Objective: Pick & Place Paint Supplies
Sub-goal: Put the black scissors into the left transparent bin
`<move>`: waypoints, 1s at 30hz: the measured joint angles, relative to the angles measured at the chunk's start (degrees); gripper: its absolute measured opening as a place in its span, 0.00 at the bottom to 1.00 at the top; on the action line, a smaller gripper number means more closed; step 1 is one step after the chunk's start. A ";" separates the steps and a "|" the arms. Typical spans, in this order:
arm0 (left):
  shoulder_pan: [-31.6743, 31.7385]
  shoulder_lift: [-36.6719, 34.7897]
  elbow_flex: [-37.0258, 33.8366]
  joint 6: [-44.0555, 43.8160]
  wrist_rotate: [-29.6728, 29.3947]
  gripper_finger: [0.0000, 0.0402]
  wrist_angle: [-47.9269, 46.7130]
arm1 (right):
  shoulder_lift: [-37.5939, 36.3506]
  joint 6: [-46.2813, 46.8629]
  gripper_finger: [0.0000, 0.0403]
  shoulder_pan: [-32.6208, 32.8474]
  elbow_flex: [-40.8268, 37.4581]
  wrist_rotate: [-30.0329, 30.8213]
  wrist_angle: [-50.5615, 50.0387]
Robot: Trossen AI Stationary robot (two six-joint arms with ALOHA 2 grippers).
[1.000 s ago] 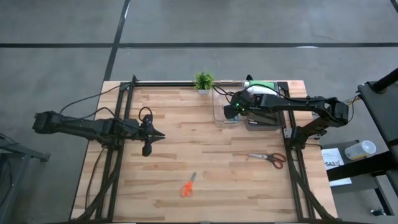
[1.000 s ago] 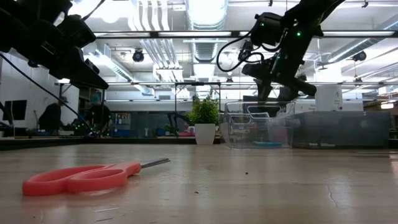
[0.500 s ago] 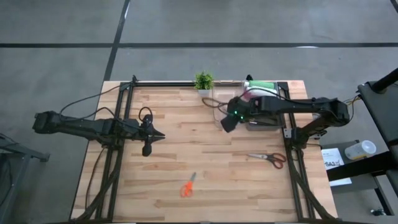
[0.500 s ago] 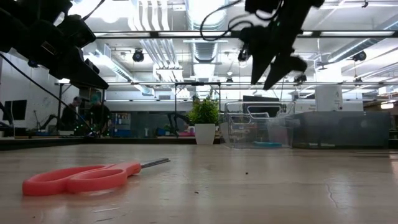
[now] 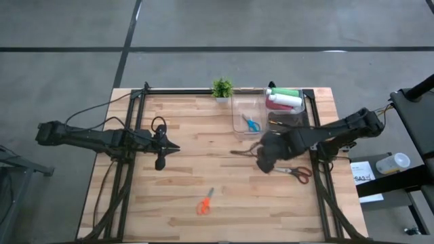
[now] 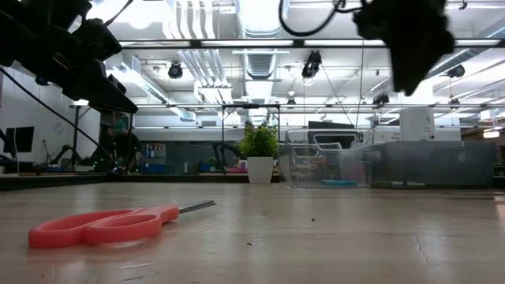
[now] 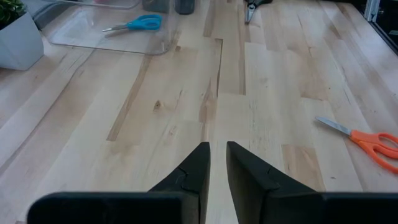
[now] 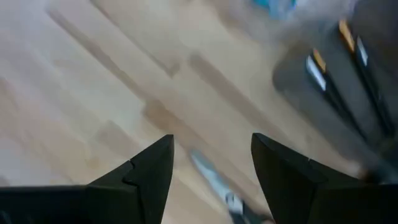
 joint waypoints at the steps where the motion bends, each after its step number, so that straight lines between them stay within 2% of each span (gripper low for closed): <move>1: -0.01 0.00 0.00 -0.01 0.01 0.15 0.00 | -0.01 1.58 0.53 1.12 -0.75 -0.69 -0.52; 9: 0.01 0.00 0.00 0.01 0.01 0.15 0.00 | -1.00 12.94 0.53 9.10 -8.76 -8.05 -2.37; 17: 0.01 0.00 0.00 -0.01 0.01 0.15 -0.32 | -4.89 24.25 0.53 17.18 -15.73 -11.46 -1.58; 24: 0.01 0.00 0.00 0.01 0.01 0.15 -0.36 | -7.74 34.03 0.53 26.92 -18.75 -11.92 0.72; 30: 0.00 0.00 0.00 -0.01 0.00 0.15 -0.37 | -7.91 38.95 0.53 34.04 -21.56 -11.55 7.71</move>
